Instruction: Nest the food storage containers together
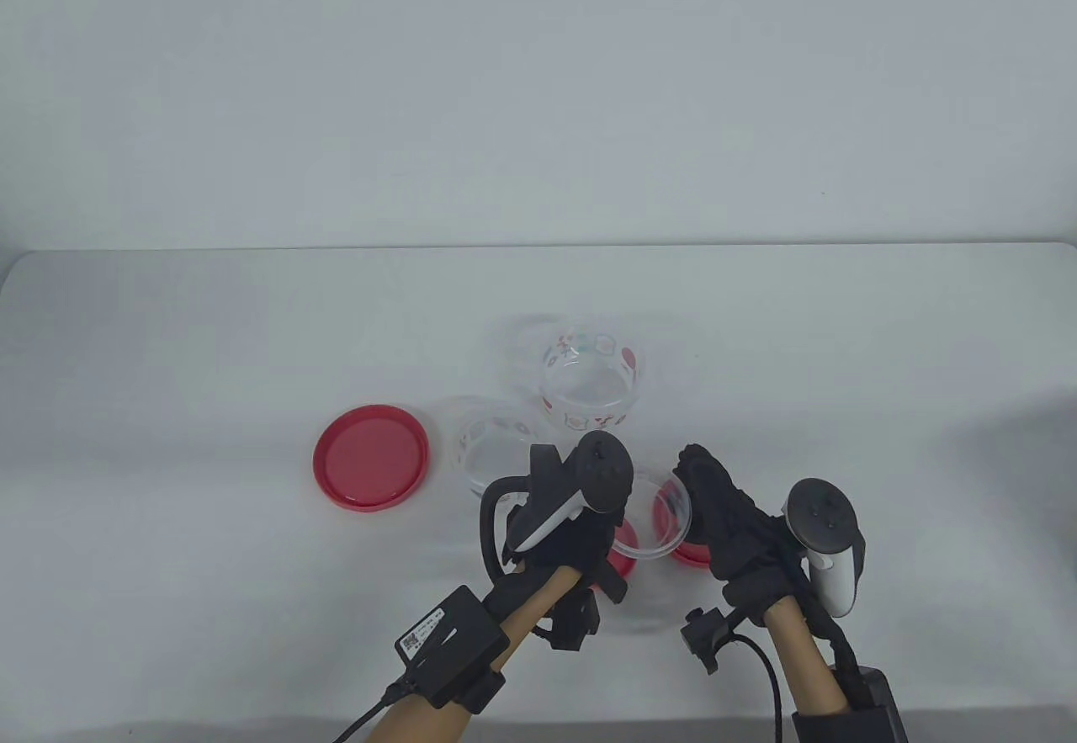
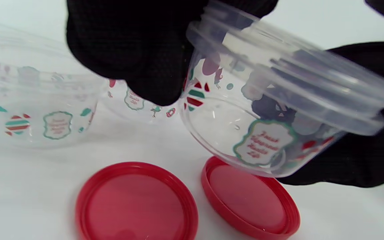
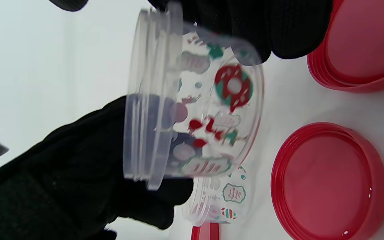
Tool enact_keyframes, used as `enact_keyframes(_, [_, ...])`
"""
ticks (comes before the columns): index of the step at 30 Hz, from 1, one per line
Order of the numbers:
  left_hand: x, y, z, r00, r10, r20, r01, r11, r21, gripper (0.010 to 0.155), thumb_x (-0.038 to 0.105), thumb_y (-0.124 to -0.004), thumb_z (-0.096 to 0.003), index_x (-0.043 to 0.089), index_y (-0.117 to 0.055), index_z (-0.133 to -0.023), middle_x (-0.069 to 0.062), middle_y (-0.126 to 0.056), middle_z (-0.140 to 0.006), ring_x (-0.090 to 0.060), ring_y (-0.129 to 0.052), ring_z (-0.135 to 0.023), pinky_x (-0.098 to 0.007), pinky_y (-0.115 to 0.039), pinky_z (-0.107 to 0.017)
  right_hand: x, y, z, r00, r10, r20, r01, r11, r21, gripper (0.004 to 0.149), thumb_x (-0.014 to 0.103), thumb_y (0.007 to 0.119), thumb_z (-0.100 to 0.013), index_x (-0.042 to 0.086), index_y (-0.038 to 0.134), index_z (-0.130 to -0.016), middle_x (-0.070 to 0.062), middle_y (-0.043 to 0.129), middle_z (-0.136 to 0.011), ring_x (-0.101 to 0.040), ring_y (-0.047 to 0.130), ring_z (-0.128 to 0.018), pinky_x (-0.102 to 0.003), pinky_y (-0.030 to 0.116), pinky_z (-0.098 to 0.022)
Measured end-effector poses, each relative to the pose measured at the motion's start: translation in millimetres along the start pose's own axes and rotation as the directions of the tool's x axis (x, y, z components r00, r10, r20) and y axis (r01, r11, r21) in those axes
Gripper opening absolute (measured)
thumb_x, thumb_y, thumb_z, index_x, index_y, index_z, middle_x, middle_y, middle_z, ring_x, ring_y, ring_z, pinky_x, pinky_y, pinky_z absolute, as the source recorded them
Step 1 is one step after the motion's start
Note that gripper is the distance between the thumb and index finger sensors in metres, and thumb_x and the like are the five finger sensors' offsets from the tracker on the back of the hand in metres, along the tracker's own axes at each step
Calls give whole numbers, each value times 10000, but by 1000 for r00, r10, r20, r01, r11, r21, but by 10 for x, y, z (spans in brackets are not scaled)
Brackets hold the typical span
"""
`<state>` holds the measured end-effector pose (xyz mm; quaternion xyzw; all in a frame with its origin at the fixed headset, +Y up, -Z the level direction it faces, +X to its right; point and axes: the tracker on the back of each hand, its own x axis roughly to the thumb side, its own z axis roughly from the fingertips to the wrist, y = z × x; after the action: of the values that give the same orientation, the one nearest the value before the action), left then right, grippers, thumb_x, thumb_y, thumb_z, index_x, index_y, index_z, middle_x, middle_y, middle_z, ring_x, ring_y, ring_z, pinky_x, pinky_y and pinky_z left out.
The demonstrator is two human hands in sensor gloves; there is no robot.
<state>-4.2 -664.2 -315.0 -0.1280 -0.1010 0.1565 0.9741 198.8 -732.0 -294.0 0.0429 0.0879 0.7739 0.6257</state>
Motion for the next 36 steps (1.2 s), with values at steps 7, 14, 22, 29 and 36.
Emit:
enact_keyframes(7, [114, -69, -36, 999, 26, 33, -27, 999, 22, 514, 404, -530, -691, 177, -560, -1150, -141, -863, -942, -201, -968, -568, -318, -859, -442, -16, 28, -4, 998, 52, -24, -53, 997, -62, 714, 551, 475, -649, 33, 390, -1134, -303, 442, -1114, -532, 559, -900, -603, 632, -557])
enact_keyframes(14, [70, -86, 17, 989, 125, 81, -128, 992, 23, 520, 395, -534, -688, 149, -568, -1145, -164, -864, -921, -197, -975, -554, -315, -866, -429, -65, -15, -20, 997, -58, -42, 53, 992, -117, 633, 501, 513, -655, 53, 535, -1103, -286, 566, -1079, -506, 654, -853, -565, 692, -515])
enact_keyframes(22, [-150, -125, 30, 939, 320, 124, -320, 947, -14, 570, 498, -499, -679, 240, -526, -1187, -138, -789, -1067, -325, -907, -788, -432, -797, -586, -8, -79, 10, 1000, -5, -30, -1, 980, -200, 605, 460, 516, -659, 27, 564, -1078, -267, 644, -1038, -475, 717, -799, -539, 725, -471])
enact_keyframes(29, [-369, -287, -60, 990, 133, 40, -133, 991, -11, 563, 466, -546, -675, 246, -522, -1192, -149, -715, -1128, -343, -852, -848, -444, -772, -605, -9, -129, 16, 998, 39, -47, -49, 967, -249, 608, 461, 512, -658, 21, 563, -1076, -268, 645, -1035, -474, 718, -797, -537, 726, -469])
enact_keyframes(36, [-361, -623, -263, 985, -162, -55, 153, 978, -140, 539, 378, -562, -677, 265, -479, -1198, -144, -619, -1175, -261, -910, -707, -361, -821, -512, -12, -136, 20, 997, 50, -57, -63, 965, -255, 614, 462, 514, -656, 15, 562, -1075, -273, 643, -1035, -476, 718, -796, -540, 725, -467])
